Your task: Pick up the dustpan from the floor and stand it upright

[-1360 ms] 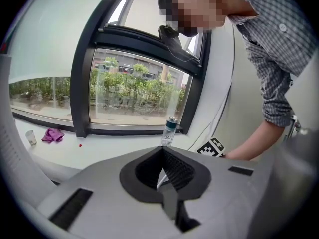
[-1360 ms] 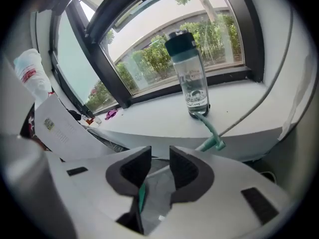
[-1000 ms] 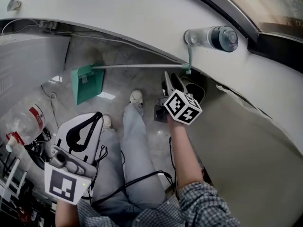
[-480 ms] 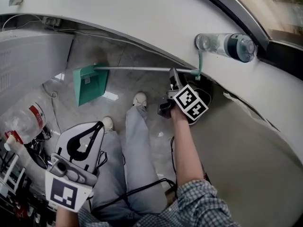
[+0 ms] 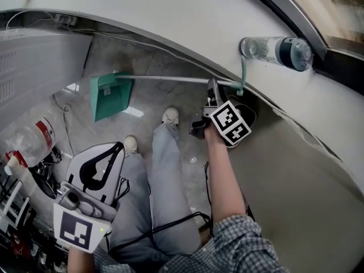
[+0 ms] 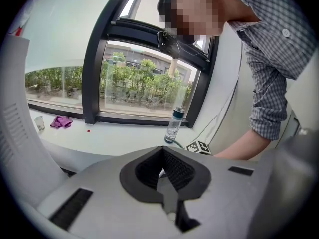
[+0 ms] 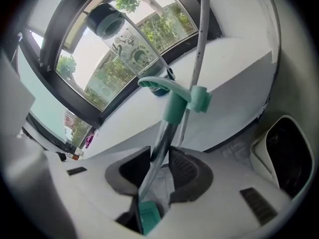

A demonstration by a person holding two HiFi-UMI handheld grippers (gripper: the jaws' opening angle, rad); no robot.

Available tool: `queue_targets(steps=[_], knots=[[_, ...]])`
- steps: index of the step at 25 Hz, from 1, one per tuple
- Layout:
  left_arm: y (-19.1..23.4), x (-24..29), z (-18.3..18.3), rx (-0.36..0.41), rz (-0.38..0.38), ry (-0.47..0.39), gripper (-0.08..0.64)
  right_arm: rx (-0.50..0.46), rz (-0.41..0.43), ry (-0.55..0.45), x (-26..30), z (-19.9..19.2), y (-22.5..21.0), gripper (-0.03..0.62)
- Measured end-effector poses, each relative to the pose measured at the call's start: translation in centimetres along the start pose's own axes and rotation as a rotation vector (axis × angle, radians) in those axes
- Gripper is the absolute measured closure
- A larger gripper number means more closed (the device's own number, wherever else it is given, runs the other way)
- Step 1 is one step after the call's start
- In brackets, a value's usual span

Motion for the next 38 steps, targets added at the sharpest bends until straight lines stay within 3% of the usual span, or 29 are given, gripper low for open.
queue_targets(steps=[10,20,32,38], knots=[[-0.5,-2.2,1.7,0.011,0.020,-0.042,0.552,0.013,0.067,-0.030,-4.0,-1.2,4.1,0.497],[-1.3,-4.9,3.8,0.028,0.030,-0.105,0.552,-0.015,0.087,-0.078,-7.5,0.8,6.6,0.511],[0.4,-8.9,4.3,0.016,0.086,-0.150,0.553,-0.238,0.077,-0.123,-11.1,1.8,12.5,0.511],[1.2,-11.5,4.1,0.002,0.132,-0.172,0.553,-0.441,0.102,-0.107,-11.4,0.1,17.1,0.511]])
Point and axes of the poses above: the fingertips, and each gripper's own axes: x forward along the fingers, y to its left, z out of its top, the point moved 2 cm from there along -x, backward along the fingers, and after that the axes turned 4 degrees about x, right-handed, at the moved point
